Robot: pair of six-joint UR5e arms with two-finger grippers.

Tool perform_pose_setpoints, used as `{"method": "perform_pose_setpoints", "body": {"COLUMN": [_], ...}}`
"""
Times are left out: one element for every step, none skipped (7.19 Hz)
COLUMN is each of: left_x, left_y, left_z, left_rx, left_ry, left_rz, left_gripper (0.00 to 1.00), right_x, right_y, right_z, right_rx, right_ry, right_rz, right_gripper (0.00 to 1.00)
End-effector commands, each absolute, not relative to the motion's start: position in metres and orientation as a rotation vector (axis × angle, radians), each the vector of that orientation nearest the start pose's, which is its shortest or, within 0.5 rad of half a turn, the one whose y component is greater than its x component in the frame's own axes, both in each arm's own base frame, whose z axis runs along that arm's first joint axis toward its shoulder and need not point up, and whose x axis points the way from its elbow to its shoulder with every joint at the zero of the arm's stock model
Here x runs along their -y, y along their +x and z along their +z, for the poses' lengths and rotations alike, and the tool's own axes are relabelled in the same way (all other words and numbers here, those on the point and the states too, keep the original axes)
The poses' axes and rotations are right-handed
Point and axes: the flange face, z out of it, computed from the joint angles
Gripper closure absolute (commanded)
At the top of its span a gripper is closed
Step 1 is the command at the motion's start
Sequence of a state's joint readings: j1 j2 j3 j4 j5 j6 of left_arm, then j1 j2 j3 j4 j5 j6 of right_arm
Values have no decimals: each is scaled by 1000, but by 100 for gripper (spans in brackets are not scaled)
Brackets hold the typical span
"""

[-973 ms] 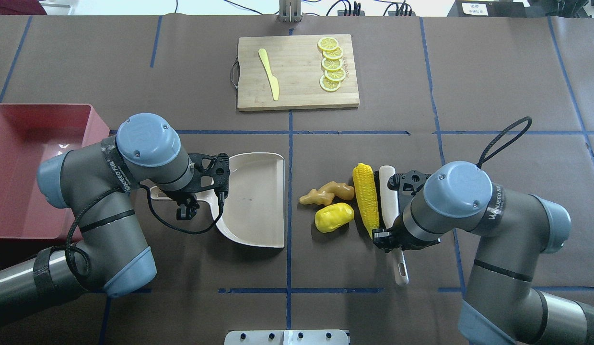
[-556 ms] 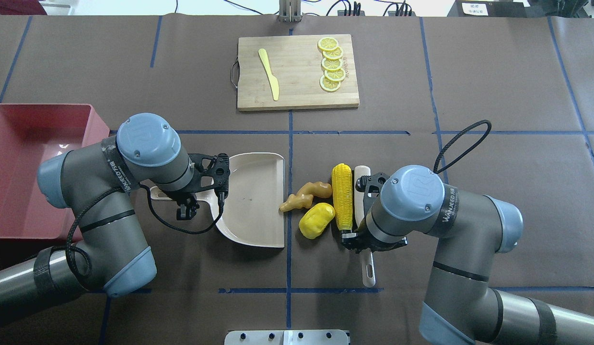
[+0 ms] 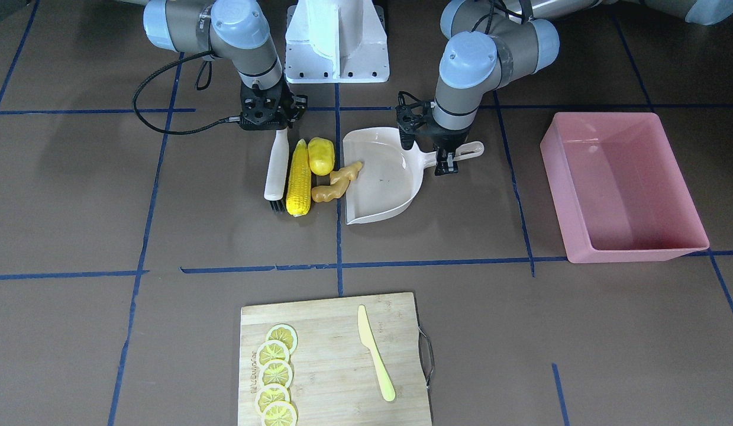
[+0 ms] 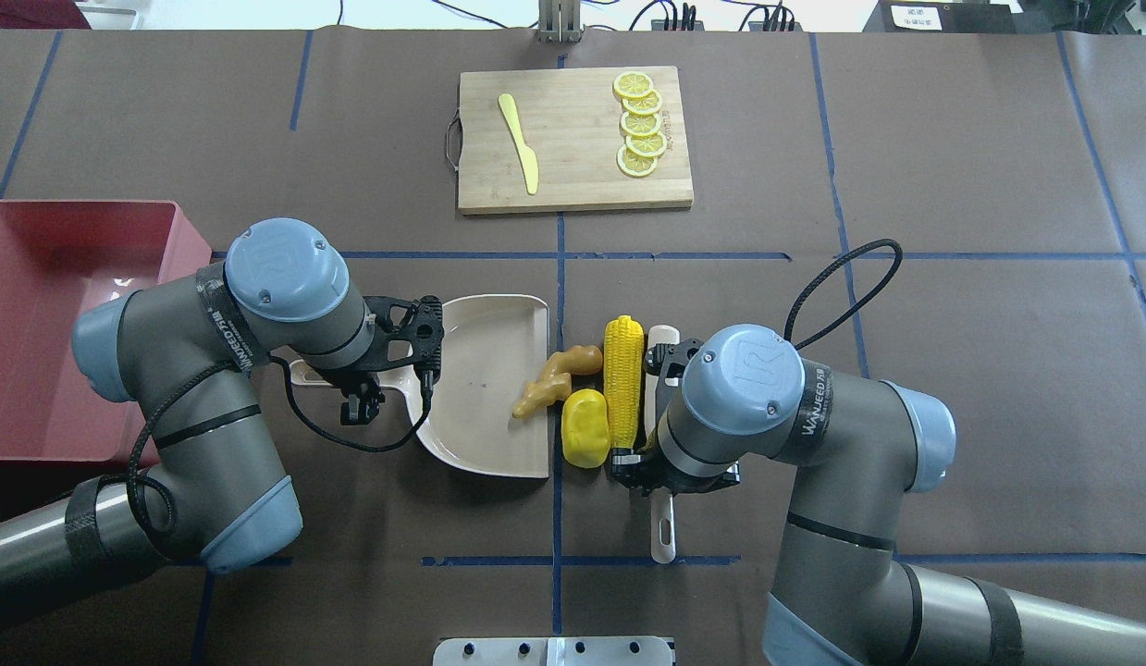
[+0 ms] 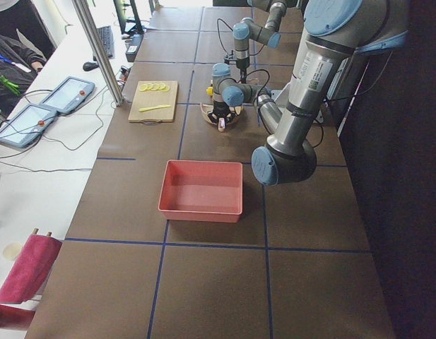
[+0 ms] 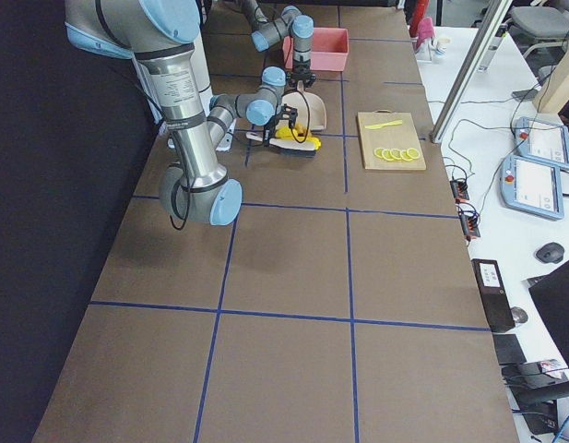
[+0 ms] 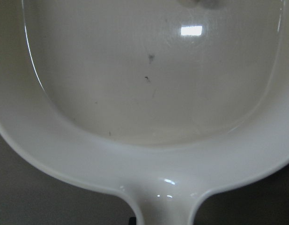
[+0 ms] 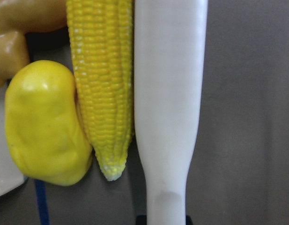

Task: Sweep and dump trash into bin
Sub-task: 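Sweep the corn, potato and ginger into the dustpan with the right gripper's brush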

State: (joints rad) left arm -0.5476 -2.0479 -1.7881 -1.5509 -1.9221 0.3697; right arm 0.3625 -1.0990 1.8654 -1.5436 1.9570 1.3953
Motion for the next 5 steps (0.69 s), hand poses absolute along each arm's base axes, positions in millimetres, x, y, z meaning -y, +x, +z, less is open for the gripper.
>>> {"method": "perform_pose_setpoints", "body": {"left_x": [414,414,414,414,413], "left_y": [489,489,488,488,488], "left_z": [300,300,299,299,298], "left_rx": [-586,-586,-587,-589,-589], "left_ry": [575,575,577,576,580], "left_rz": [1440,1440,1440,1441,1441], "left_gripper": [98,97,97,97,97], "right_x": [298,297,299,303,306], "right_y": [-548,-553,-561,-573,-581], "right_z": [238,230,227,218,209], "right_rx": [881,880,876,878,883], "right_ry": [-156,-161,-162,-162,-160], "right_rz": [32,32,34,34,33], "right_gripper": [100,100,100,100,100]}}
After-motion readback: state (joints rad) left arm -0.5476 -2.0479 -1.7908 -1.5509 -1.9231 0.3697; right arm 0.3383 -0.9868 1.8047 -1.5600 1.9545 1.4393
